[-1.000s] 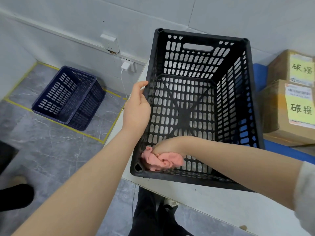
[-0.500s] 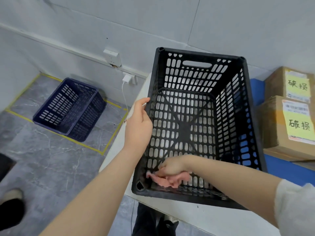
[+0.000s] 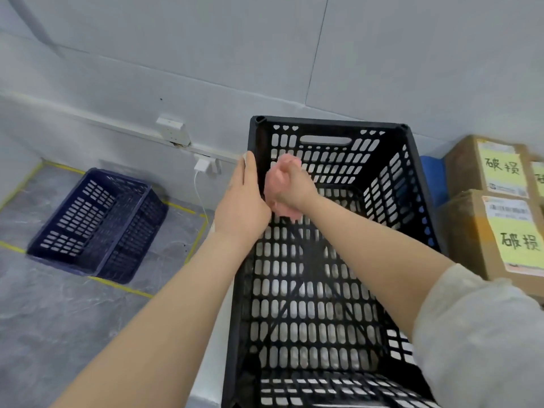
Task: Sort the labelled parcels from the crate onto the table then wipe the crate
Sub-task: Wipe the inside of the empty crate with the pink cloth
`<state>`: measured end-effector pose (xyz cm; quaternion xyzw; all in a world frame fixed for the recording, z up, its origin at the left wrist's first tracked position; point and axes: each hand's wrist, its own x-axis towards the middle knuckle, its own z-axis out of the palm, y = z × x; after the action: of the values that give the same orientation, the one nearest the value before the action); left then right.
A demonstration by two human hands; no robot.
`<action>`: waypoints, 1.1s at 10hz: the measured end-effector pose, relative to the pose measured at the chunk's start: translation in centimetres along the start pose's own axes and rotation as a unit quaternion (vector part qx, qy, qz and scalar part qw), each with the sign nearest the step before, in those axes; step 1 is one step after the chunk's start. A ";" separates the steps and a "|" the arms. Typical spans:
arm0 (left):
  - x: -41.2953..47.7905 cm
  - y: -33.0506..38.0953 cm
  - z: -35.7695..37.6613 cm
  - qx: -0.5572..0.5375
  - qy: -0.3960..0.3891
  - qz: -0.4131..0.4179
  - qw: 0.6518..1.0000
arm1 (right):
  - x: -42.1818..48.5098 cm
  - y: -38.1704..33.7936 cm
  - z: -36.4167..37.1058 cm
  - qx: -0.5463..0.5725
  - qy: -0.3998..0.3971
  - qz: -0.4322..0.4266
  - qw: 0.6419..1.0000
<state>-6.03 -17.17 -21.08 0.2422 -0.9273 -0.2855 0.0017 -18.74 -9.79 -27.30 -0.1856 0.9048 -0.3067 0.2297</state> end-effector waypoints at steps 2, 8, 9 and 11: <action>0.4 -0.6 0.8 -0.017 0.025 -0.033 0.999 | 3.2 1.1 3.8 -0.025 0.062 -0.066 0.996; 0.4 -0.7 0.9 -0.038 0.049 -0.014 0.998 | 4.3 1.4 5.7 -0.174 -0.158 0.021 0.972; 0.5 -0.7 0.8 -0.037 0.054 -0.018 0.998 | 4.0 1.3 4.8 -0.218 -0.180 -0.004 0.959; 0.3 -0.4 0.7 -0.039 0.047 -0.024 0.998 | 1.1 3.4 4.8 -0.228 -0.178 -0.085 0.954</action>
<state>-6.24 -17.24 -21.89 0.2777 -0.9081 -0.3098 0.0481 -17.78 -10.06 -33.25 -0.3604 0.8763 -0.0725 0.3114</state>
